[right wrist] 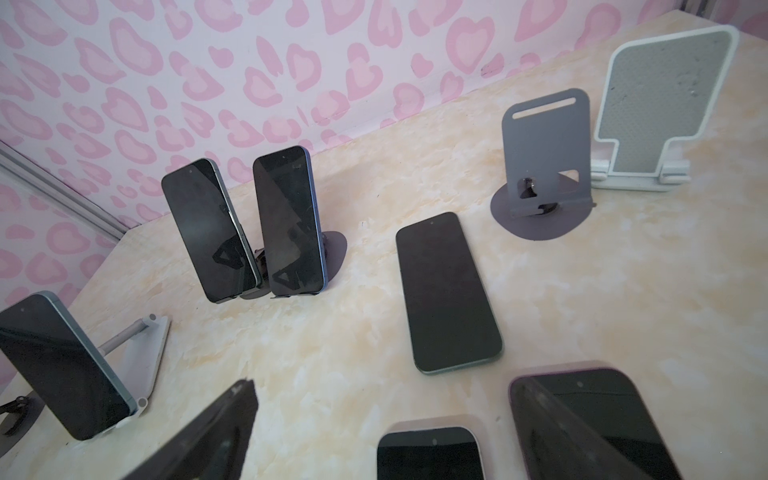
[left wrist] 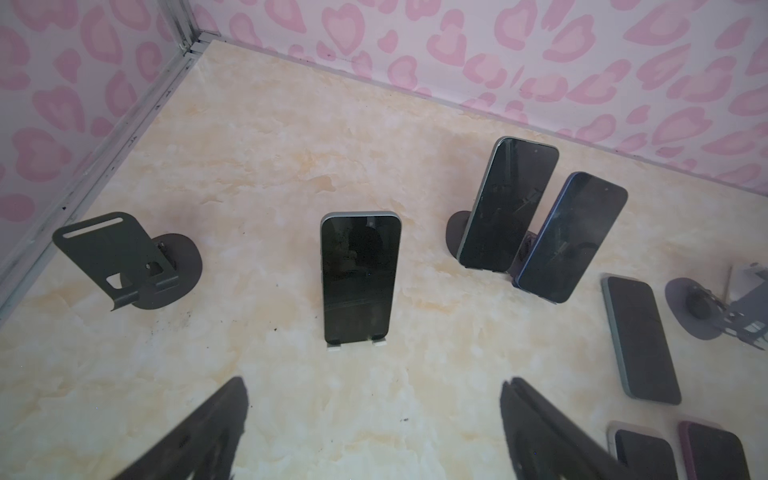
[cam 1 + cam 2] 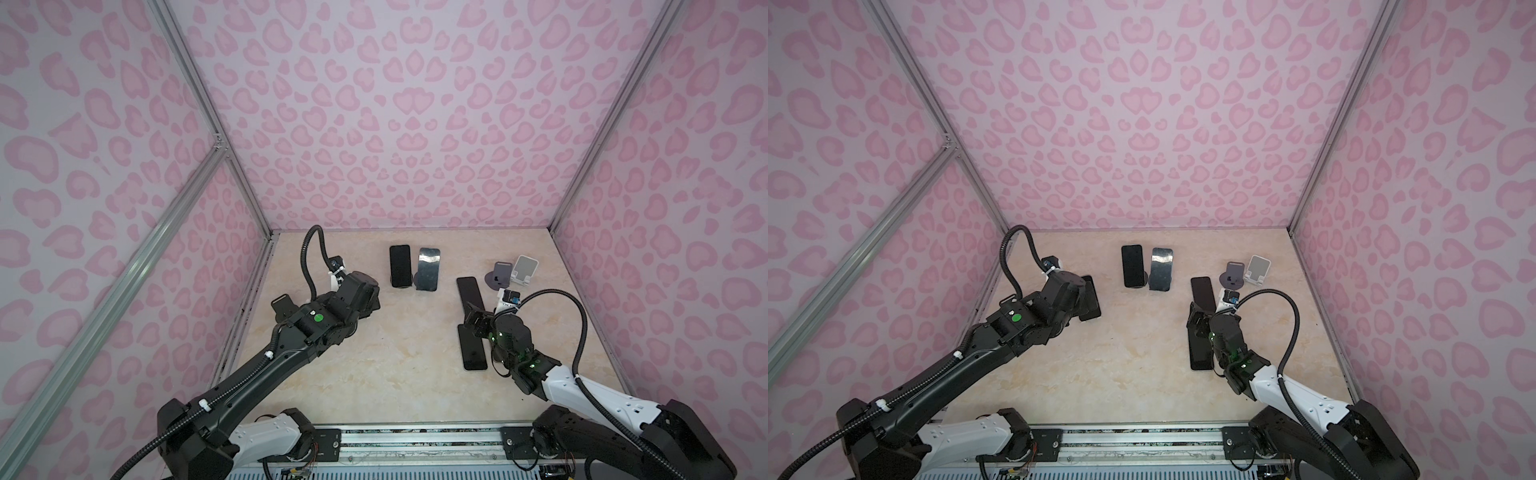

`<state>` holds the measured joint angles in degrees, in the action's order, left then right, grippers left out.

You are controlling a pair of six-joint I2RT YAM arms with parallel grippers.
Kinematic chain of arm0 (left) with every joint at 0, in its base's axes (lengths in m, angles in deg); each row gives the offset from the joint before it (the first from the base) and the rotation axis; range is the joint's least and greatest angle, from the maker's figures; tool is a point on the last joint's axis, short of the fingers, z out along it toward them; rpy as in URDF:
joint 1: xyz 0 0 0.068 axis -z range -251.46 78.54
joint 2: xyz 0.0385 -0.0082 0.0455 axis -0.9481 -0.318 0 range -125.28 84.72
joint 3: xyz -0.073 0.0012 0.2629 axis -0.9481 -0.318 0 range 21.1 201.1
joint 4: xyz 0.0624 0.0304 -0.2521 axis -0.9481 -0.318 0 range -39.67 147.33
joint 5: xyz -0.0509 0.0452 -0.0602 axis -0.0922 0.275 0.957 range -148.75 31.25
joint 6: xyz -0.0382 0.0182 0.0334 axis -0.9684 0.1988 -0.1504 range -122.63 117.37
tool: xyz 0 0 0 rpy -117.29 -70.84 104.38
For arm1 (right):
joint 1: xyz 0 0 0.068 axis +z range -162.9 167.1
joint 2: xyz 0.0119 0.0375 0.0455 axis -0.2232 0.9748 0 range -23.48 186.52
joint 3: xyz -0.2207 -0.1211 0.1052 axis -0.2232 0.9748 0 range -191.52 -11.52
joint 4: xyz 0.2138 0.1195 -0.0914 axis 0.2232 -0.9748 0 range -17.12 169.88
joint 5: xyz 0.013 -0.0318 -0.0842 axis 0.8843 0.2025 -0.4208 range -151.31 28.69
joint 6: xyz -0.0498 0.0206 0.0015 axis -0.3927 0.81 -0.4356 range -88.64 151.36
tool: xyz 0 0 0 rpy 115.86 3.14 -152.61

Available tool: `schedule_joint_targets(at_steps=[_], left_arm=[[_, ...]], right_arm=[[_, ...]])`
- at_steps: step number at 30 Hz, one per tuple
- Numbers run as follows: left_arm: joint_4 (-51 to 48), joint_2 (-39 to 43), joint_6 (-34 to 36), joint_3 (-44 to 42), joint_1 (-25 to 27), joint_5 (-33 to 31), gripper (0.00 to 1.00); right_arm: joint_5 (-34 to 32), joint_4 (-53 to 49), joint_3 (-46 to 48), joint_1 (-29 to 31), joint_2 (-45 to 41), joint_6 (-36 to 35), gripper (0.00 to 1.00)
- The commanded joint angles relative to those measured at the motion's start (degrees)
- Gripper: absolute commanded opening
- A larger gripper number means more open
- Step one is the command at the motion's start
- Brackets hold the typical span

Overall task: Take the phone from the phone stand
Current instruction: 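Lower the left gripper over the top edge of the phone on the white stand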

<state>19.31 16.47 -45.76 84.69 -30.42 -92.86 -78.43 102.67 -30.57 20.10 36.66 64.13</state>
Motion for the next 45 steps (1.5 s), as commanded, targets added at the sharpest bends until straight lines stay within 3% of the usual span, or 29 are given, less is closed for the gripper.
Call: schedule_joint_targets(at_steps=[1,10,15,23,27,35,45], left_arm=[[-1.97,-1.63,-0.04,1.38,0.08,-2.34,0.98],[-1.05,-5.39,-0.53,2.5,-0.08,-5.09,0.98],[3.92,-6.19,3.01,-0.44,-0.6,-5.54,0.97],[4.16,-11.99,7.36,3.7,-6.56,5.79,0.97],[3.89,-16.52,9.7,5.75,-6.76,7.77,0.97],[2.52,-19.32,5.23,6.85,-8.42,1.78,0.97],[6.63,-23.81,4.16,7.35,-10.27,2.65,0.97]], right_arm=[[-1.11,1.2,-0.15,0.06,0.49,-0.64,0.98],[-2.21,1.3,0.44,0.06,0.45,-0.61,0.98],[-1.15,0.82,-0.46,0.18,2.27,-0.4,0.98],[-2.64,-0.29,-0.28,0.12,2.66,-1.02,0.98],[-2.26,-0.55,-1.3,0.14,4.06,-1.22,0.98],[-2.08,-0.55,-1.7,0.1,4.89,-1.46,0.98],[-1.95,-0.81,-1.95,0.15,5.25,-1.49,0.98]])
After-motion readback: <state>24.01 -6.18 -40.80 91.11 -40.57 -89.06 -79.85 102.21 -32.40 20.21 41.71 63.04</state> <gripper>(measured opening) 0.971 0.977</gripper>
